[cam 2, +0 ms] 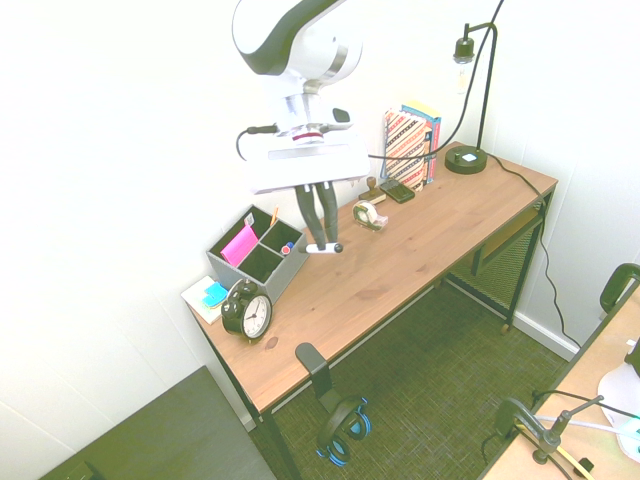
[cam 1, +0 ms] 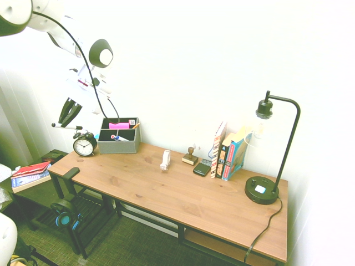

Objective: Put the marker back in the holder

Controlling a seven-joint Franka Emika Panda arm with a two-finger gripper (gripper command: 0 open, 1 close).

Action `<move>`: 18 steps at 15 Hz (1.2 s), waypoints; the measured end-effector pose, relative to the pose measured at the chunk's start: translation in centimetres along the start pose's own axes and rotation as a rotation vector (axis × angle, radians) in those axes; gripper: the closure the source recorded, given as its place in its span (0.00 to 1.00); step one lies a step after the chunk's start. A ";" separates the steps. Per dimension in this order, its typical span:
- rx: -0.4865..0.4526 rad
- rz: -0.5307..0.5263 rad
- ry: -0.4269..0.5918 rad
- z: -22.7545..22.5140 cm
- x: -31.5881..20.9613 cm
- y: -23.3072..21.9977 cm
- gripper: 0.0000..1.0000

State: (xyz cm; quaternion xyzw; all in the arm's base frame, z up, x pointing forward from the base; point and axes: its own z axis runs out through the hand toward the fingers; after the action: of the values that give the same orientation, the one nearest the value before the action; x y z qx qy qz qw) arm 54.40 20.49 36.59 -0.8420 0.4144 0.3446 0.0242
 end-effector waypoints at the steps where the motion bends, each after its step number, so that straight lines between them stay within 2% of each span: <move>1: 0.012 0.005 0.006 0.0 0.2 -1.2 1.00; 5: 0.063 0.056 0.024 -0.2 2.6 -5.4 1.00; 12: 0.100 0.218 0.048 -0.4 10.6 -12.1 1.00; 13: 0.093 0.238 0.047 -0.4 11.7 -12.5 0.00; 18: 0.075 0.251 0.025 -0.2 14.5 -13.2 0.00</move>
State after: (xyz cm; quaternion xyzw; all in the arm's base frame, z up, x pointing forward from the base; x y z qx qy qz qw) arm 69.99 19.20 24.84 -0.7863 0.5291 0.3188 0.0071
